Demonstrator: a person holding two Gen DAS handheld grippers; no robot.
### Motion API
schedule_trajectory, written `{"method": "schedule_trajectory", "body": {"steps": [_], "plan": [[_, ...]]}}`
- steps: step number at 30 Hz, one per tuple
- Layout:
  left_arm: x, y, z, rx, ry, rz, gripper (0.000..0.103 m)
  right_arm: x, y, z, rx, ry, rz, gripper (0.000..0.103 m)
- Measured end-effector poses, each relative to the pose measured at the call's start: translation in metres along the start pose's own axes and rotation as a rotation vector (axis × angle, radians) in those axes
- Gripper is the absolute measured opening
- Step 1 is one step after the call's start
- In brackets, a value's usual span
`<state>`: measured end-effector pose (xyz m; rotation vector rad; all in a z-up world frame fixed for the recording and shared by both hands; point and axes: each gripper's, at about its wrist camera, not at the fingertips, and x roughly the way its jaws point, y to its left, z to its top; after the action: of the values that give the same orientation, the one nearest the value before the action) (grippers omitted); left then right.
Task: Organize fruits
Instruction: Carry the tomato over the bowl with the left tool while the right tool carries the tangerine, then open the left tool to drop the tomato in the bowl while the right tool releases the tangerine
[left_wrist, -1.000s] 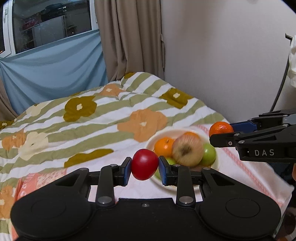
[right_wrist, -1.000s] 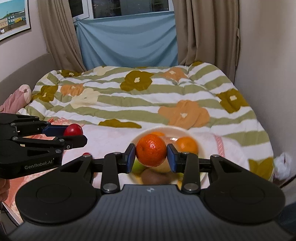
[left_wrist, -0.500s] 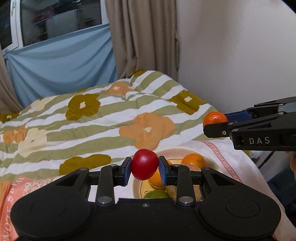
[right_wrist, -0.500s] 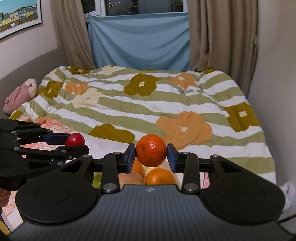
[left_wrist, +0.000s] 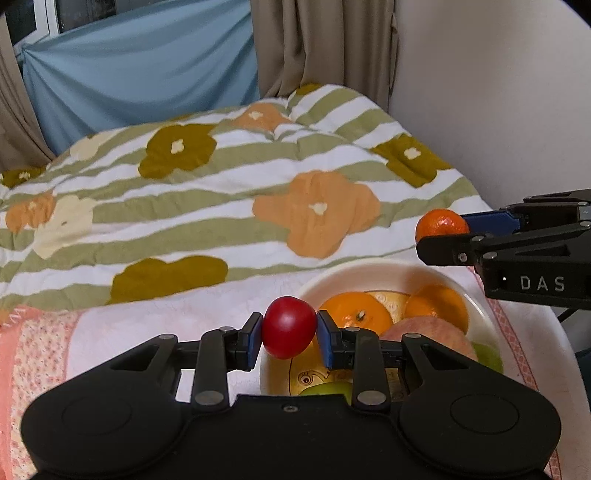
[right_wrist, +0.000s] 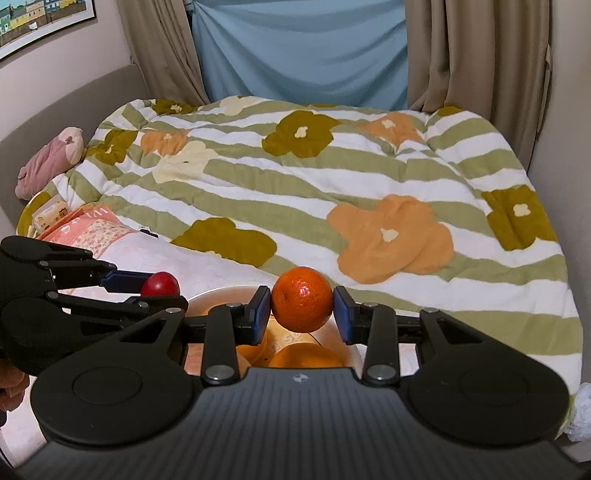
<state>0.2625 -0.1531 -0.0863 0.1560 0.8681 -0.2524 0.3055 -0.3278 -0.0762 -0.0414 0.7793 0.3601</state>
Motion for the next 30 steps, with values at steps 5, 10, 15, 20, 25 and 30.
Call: {"method": "schedule_trajectory", "body": {"steps": [5,10,15,20,25,30], "plan": [[0.008,-0.001,0.0,-0.015,0.017,0.004,0.039,0.009,-0.004,-0.001,0.018,0.008,0.001,0.052],[-0.004,0.002,0.0,-0.026,-0.02,0.011,0.089,0.012,-0.007,0.0,0.034,0.013,0.008,0.052],[-0.018,0.009,-0.001,-0.05,-0.027,0.02,0.089,0.018,-0.011,0.005,0.043,0.033,0.026,0.052],[-0.027,0.013,-0.008,-0.077,-0.018,0.037,0.089,0.03,-0.009,0.007,0.028,0.064,0.048,0.052],[-0.029,0.018,-0.012,-0.105,-0.006,0.042,0.089,0.038,-0.005,0.007,0.035,0.089,0.066,0.052],[-0.032,0.02,-0.013,-0.11,-0.012,0.052,0.089,0.04,-0.004,0.006,0.046,0.08,0.062,0.061]]}}
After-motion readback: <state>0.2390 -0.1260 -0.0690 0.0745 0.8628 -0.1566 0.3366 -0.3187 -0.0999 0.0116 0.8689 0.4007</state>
